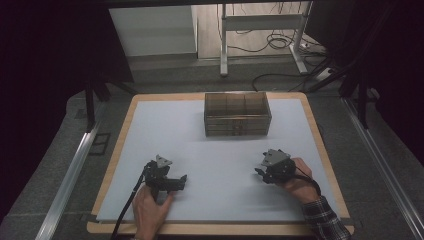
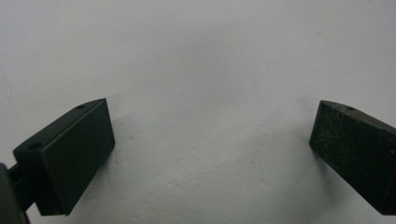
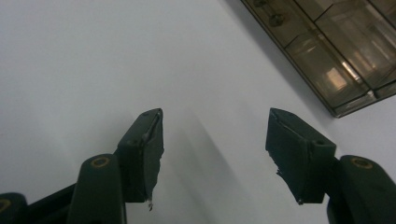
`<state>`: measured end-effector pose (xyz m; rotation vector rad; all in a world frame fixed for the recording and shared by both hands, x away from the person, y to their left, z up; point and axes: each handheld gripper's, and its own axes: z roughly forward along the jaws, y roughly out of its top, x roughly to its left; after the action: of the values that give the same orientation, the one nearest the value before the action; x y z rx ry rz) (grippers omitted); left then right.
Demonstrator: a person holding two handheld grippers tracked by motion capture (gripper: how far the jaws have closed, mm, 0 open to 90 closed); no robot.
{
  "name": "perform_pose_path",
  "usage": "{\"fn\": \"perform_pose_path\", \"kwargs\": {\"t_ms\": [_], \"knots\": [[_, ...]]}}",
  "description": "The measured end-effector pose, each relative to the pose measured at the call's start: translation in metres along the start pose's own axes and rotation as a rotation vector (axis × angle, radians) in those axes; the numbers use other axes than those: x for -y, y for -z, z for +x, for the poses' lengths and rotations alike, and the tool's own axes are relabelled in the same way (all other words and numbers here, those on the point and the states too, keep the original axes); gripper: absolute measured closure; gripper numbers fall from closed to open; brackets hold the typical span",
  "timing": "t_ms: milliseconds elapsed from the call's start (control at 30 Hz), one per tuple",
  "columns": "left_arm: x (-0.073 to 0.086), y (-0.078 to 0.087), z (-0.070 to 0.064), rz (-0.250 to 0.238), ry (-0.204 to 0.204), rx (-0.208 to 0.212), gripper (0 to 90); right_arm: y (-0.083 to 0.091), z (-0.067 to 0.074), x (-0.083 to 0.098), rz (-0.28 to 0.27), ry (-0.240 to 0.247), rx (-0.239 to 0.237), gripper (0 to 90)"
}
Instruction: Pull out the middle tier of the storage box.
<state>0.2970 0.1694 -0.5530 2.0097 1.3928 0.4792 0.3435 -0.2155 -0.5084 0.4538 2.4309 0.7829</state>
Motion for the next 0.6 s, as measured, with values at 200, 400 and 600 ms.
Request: {"fn": "perform_pose_path", "kwargs": {"t_ms": [200, 400, 600], "knots": [[0.000, 0.000, 0.000, 0.000, 0.000, 0.000, 0.0, -0.004, 0.000, -0.005, -0.001, 0.038, 0.031, 39.4], [0.000, 0.000, 0.000, 0.000, 0.000, 0.000, 0.0, -0.009, 0.001, -0.009, -0.006, 0.075, 0.064, 41.4], [0.000, 0.000, 0.000, 0.000, 0.000, 0.000, 0.0, -0.014, 0.003, -0.014, -0.011, 0.106, 0.097, 42.2]]}}
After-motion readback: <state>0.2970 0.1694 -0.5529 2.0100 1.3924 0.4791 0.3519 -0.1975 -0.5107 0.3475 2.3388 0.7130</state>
